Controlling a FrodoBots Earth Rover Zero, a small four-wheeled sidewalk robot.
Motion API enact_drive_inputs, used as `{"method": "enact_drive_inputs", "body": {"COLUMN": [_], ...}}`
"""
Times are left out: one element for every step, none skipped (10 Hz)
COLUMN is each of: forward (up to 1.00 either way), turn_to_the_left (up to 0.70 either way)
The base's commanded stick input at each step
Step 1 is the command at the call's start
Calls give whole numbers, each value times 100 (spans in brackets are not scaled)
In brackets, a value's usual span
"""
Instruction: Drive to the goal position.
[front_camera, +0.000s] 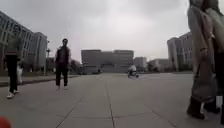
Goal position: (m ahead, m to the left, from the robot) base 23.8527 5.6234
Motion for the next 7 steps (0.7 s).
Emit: {"method": "enact_drive_inputs", "body": {"forward": [70,70,70,70,70,70,70], "turn_to_the_left": [-1,-1,-1,-1,-1,-1,-1]}}
